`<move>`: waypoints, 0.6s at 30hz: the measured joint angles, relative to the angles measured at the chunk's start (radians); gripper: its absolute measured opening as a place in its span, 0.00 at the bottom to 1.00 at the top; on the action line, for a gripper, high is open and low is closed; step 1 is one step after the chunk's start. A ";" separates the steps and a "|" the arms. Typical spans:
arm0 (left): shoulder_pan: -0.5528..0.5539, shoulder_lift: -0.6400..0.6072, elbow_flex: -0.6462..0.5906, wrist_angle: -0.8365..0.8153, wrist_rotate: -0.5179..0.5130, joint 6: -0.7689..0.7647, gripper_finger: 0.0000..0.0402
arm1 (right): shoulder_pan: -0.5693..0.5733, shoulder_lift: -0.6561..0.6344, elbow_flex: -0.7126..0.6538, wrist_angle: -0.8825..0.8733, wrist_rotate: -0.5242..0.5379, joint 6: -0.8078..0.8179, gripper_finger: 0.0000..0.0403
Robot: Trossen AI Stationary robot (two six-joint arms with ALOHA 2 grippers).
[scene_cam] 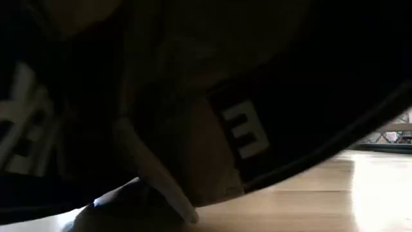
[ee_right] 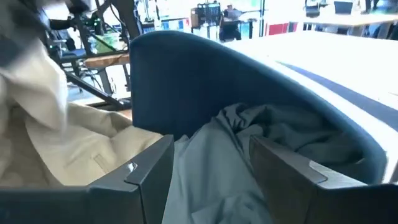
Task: Fold Laundry from Bin
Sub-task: Fold the brown shorts from the blue laundry basket
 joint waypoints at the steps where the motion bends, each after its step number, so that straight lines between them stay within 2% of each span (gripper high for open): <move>1: 0.008 -0.002 -0.053 0.037 -0.025 -0.019 0.00 | 0.000 0.011 0.000 0.000 0.000 0.014 0.51; 4: 0.037 -0.002 -0.188 0.105 -0.081 -0.085 0.00 | 0.000 0.045 0.000 -0.002 -0.001 0.083 0.51; 9: 0.080 -0.003 -0.322 0.057 -0.094 -0.234 0.06 | 0.000 0.085 0.040 -0.040 -0.034 0.179 0.51; 14: 0.077 -0.006 -0.316 -0.135 -0.111 -0.295 0.21 | 0.000 0.126 0.162 -0.225 -0.080 0.240 0.51; 18: 0.074 -0.049 -0.313 -0.366 -0.241 -0.374 0.34 | 0.000 0.175 0.269 -0.400 -0.038 0.290 0.51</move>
